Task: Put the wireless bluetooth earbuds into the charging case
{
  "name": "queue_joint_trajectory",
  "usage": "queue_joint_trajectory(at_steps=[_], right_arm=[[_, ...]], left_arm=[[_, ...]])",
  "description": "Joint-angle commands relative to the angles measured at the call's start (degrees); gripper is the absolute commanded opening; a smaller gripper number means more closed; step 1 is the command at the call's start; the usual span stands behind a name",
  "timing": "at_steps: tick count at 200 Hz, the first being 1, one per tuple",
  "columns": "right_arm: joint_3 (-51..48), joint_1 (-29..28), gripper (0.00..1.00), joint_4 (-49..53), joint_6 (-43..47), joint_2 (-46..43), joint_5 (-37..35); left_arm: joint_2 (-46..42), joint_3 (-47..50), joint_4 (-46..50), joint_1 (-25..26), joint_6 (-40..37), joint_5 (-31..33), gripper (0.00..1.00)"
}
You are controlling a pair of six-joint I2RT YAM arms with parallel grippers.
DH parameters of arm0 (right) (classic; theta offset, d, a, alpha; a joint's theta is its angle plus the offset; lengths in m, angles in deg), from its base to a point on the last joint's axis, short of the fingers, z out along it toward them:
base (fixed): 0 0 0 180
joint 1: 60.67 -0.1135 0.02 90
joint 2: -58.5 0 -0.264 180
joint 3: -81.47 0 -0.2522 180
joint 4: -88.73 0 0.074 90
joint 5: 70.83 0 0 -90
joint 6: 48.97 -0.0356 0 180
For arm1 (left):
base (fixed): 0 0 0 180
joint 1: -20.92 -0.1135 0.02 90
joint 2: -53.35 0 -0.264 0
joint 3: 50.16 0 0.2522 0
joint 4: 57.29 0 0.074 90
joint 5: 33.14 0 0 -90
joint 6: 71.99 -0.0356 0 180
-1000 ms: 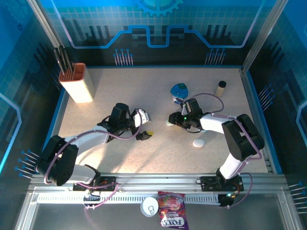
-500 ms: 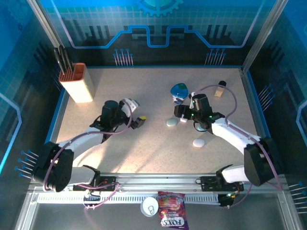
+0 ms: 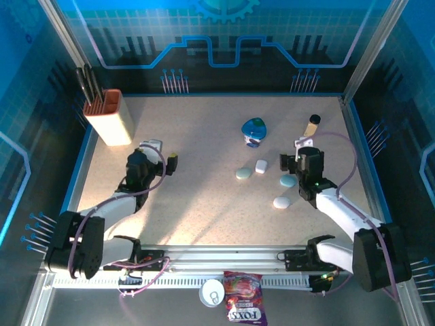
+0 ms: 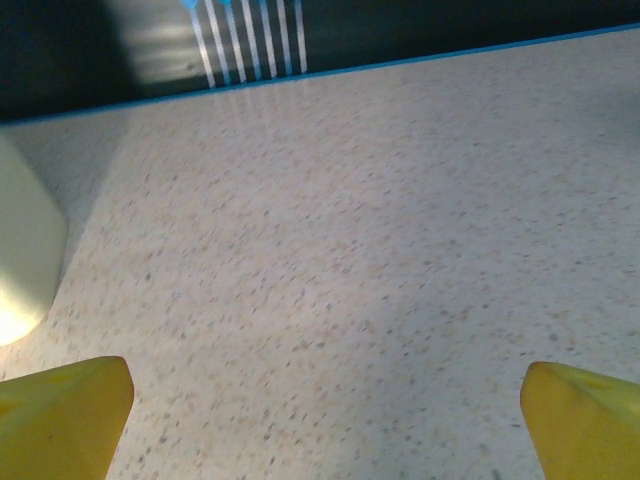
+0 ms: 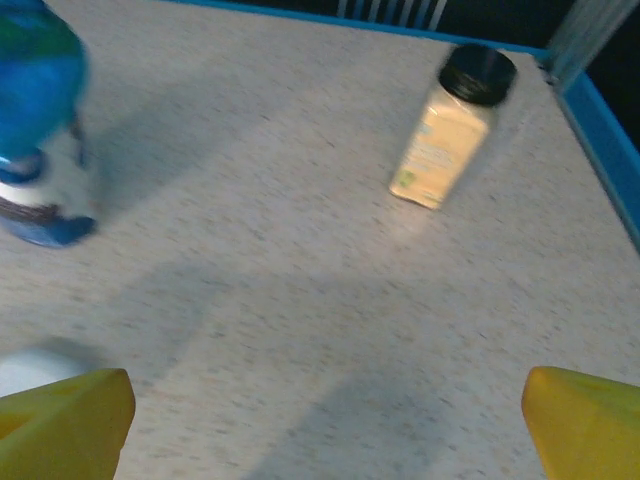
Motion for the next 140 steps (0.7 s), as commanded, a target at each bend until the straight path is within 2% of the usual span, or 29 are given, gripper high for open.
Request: queue_joint_trajectory(at_steps=[1,43,58,81,98,111,140], right_arm=[[-4.0,3.3,1.0,-16.1,2.0,1.4,3.7],[-8.4,5.9,1.0,-34.5,0.1,11.2,8.5],[-7.2,5.9,1.0,-33.2,1.3,11.9,10.6],[-7.6,7.0,1.0,-39.5,1.8,17.1,14.0],[-8.0,7.2,1.0,-46.7,2.6,23.1,16.7],[-6.4,7.5,1.0,-40.8,2.5,22.1,18.5],[-5.8,7.7,1.0,-41.0,2.7,22.8,19.1]], left_arm=[[3.5,2.1,-11.1,-2.7,4.4,-0.3,0.99],[12.6,2.4,-20.4,-6.5,7.2,-3.6,0.99],[14.7,2.4,-22.3,-7.7,8.3,-5.0,0.99],[17.5,2.6,-25.2,-8.4,8.8,-5.6,0.99],[17.2,1.7,-23.1,-8.6,9.3,-5.4,0.99],[17.0,0.4,-20.3,-8.8,9.6,-5.1,0.99],[17.1,0.1,-19.8,-8.5,9.2,-4.6,0.99]])
